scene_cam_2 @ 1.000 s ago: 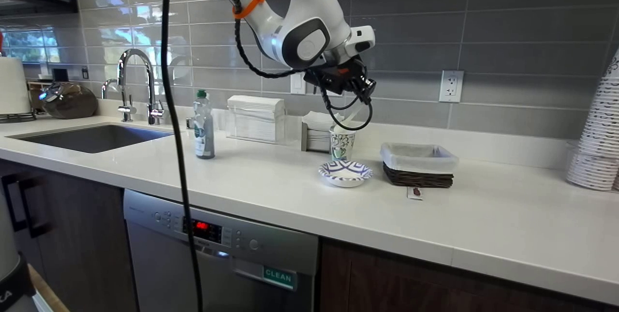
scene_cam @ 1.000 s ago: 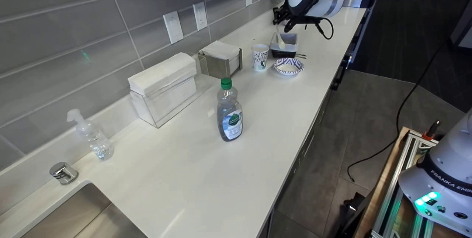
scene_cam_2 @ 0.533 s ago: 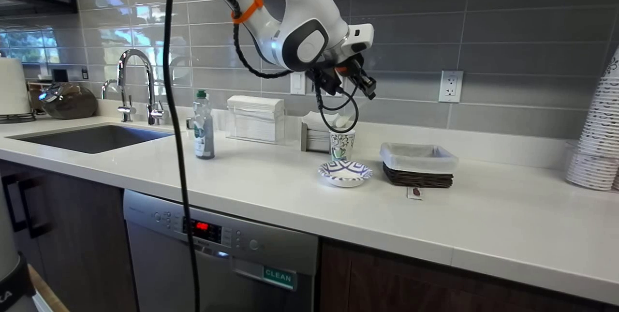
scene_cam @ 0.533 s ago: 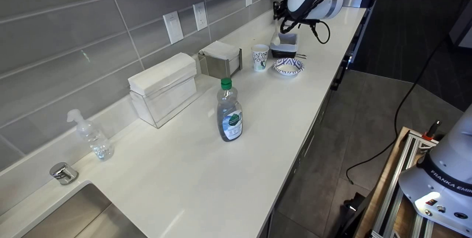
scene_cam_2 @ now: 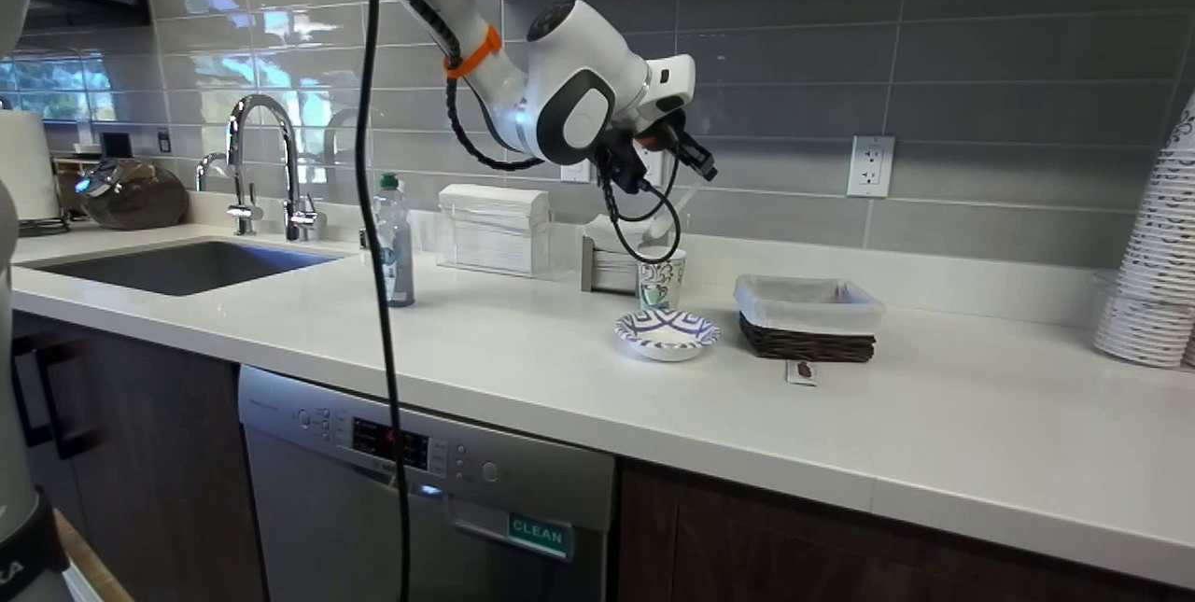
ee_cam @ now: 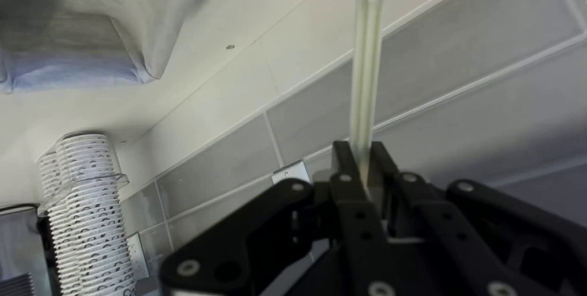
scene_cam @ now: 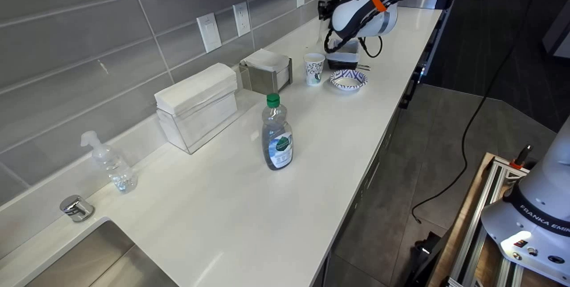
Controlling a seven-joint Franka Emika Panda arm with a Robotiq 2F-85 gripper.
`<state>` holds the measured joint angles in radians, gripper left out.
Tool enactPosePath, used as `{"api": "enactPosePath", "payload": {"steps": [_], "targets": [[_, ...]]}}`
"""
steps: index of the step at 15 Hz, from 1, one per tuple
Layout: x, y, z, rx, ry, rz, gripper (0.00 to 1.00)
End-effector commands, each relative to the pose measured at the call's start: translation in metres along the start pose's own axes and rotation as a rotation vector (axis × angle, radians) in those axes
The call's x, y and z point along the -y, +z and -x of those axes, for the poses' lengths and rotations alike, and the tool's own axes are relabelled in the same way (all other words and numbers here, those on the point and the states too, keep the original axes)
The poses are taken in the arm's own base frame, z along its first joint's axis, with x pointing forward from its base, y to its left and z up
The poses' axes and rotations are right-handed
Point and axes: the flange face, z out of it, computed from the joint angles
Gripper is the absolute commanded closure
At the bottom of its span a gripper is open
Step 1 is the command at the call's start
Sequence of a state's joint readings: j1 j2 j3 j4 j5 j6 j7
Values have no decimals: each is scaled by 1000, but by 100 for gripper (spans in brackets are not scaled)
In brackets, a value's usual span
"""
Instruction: Move the spoon from the plate to the cup
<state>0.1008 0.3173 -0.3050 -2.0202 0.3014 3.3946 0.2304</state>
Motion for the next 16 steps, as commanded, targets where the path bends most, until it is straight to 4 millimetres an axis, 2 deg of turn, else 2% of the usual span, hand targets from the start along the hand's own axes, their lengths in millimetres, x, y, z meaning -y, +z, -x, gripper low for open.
{"api": "enactPosePath", "payload": {"steps": [1, 8, 16], "targets": [[11, 19, 11, -47, 0, 16, 97], [32, 36, 34, -52, -28, 21, 97], [24, 48, 60, -12, -98, 95, 97]]}}
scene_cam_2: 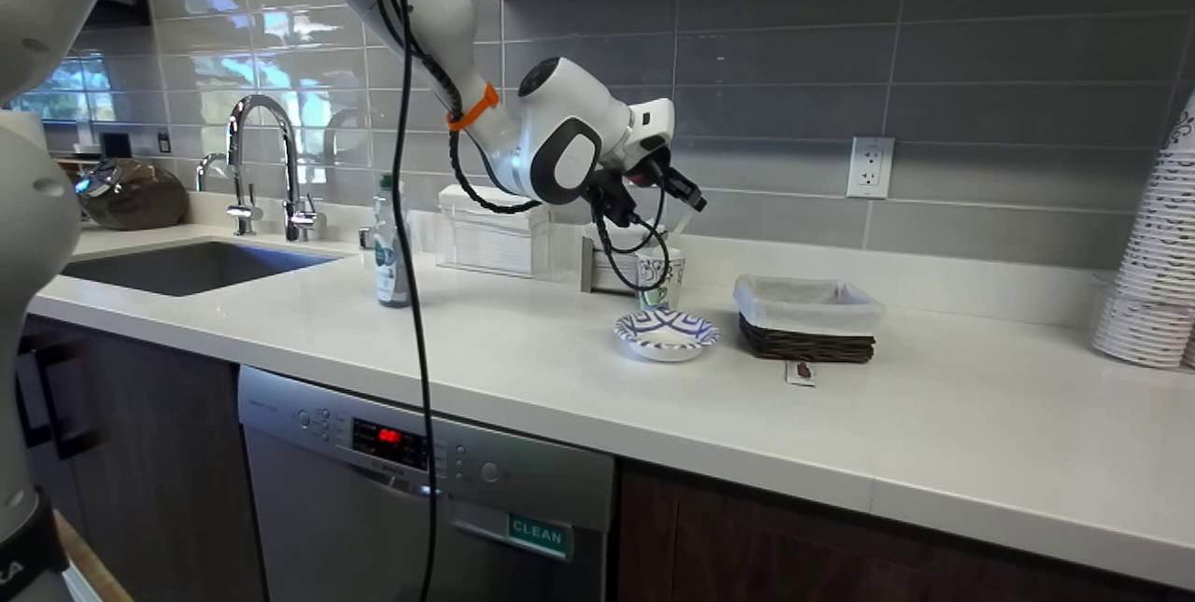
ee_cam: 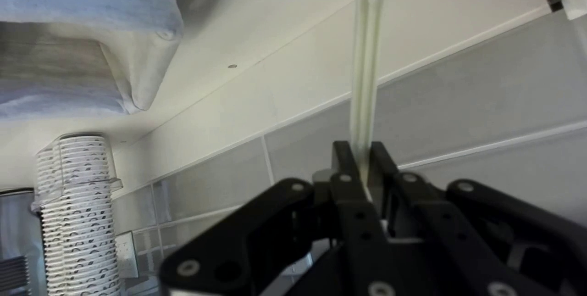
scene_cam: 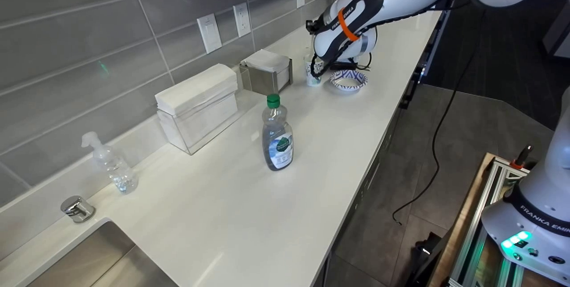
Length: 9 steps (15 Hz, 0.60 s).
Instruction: Move the spoon from the plate to the cup
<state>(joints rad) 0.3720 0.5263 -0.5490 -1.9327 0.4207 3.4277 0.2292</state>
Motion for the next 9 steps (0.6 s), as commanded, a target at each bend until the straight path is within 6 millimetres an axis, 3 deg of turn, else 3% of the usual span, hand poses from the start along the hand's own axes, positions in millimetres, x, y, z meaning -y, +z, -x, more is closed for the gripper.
{"api": "enactPosePath", "payload": {"steps": [1, 9], "targets": [[1, 8, 14, 12, -34, 37, 97], [8, 16, 41, 42, -97, 59, 97]]}}
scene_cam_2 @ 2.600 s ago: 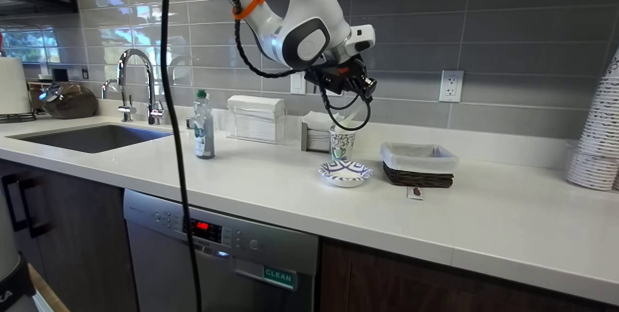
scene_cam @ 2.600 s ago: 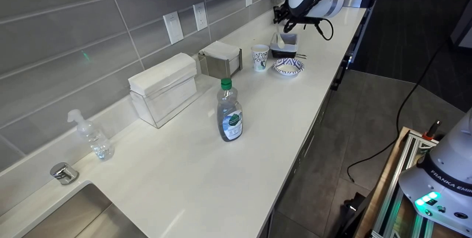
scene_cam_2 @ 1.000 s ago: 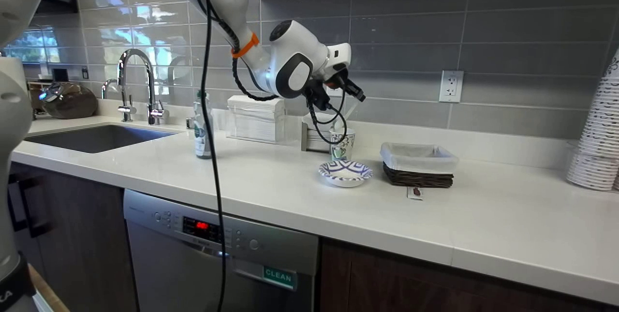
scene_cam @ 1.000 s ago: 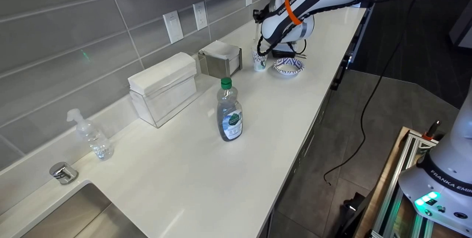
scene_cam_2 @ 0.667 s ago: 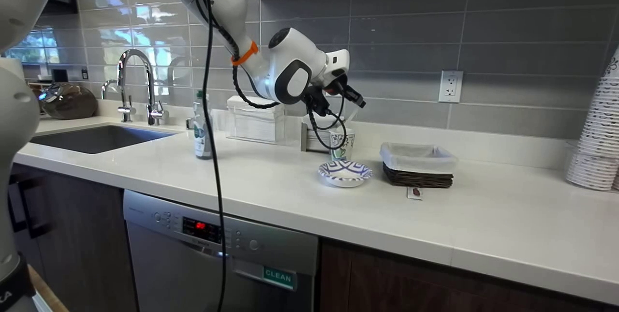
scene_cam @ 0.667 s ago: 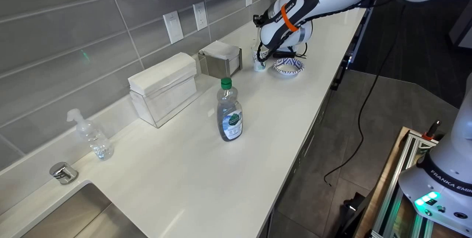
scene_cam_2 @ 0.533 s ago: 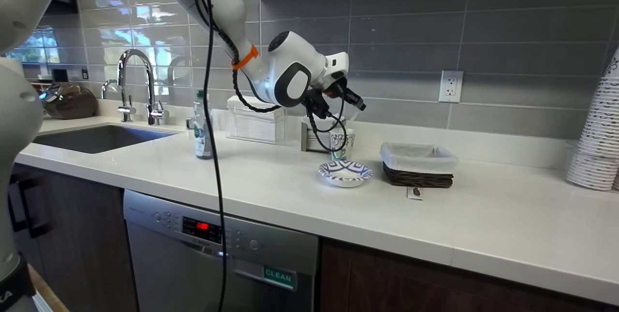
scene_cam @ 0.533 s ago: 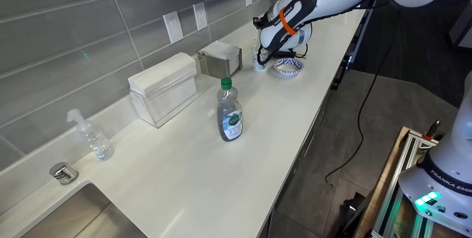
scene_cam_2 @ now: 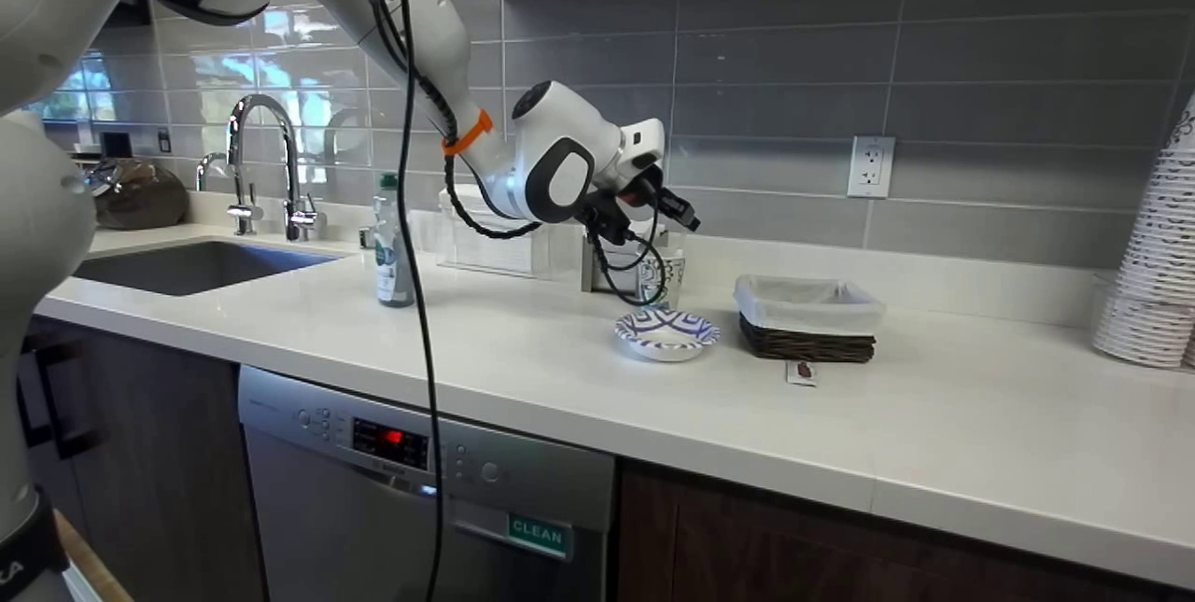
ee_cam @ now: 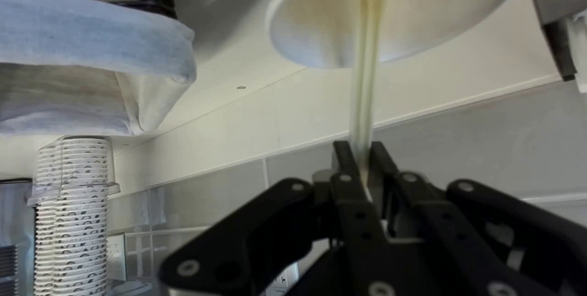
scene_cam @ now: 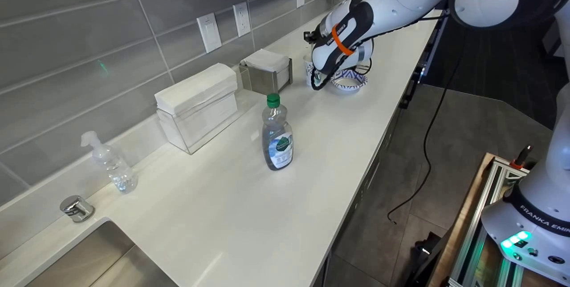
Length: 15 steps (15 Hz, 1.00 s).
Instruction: Move the spoon from the plate to the cup
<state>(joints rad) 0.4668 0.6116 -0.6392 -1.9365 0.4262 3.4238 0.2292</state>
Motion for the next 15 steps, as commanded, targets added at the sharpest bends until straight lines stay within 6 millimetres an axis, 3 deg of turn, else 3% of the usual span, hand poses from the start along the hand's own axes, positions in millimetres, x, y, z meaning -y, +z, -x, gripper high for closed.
{"api": "enactPosePath", "payload": {"steps": [1, 15], "targets": [[5, 4, 11, 23, -15, 20, 97], [1, 3, 18, 37, -52, 56, 97]]}}
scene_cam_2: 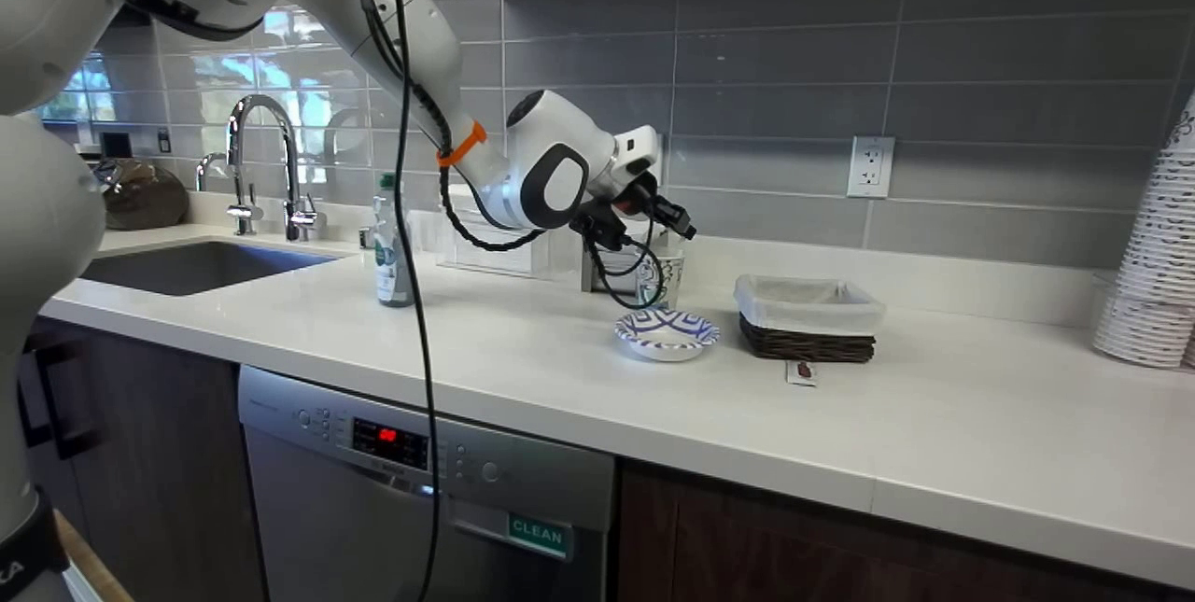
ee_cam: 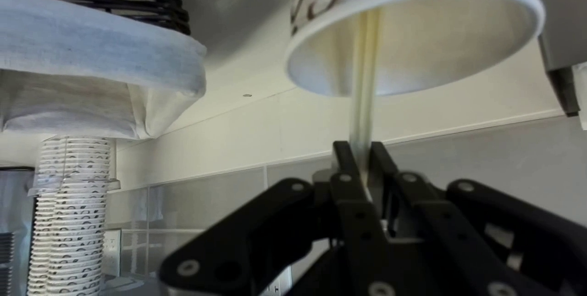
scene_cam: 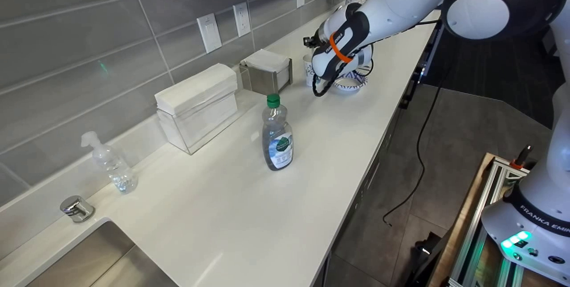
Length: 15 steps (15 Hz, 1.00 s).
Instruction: Move the spoon from the plate to the cup
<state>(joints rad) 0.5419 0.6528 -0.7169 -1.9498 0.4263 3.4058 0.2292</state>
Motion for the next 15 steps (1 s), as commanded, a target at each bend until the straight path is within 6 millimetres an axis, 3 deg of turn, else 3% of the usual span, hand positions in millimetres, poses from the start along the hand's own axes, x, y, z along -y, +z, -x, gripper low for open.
{"api": "enactPosePath", "payload": {"steps": [1, 2, 3, 4, 6, 10, 12, 15], "targets": [[-3, 1, 6, 25, 7, 28, 97], [-3, 1, 6, 23, 5, 30, 97], [-4, 1, 6, 25, 5, 35, 63], [-4, 0, 6, 27, 3, 36, 62], [-4, -6, 3, 39, 8, 29, 49], [-2, -31, -15, 119, 15, -23, 18], [-11, -42, -26, 190, 24, -14, 2], [-39, -56, -46, 312, 0, 54, 0]]}}
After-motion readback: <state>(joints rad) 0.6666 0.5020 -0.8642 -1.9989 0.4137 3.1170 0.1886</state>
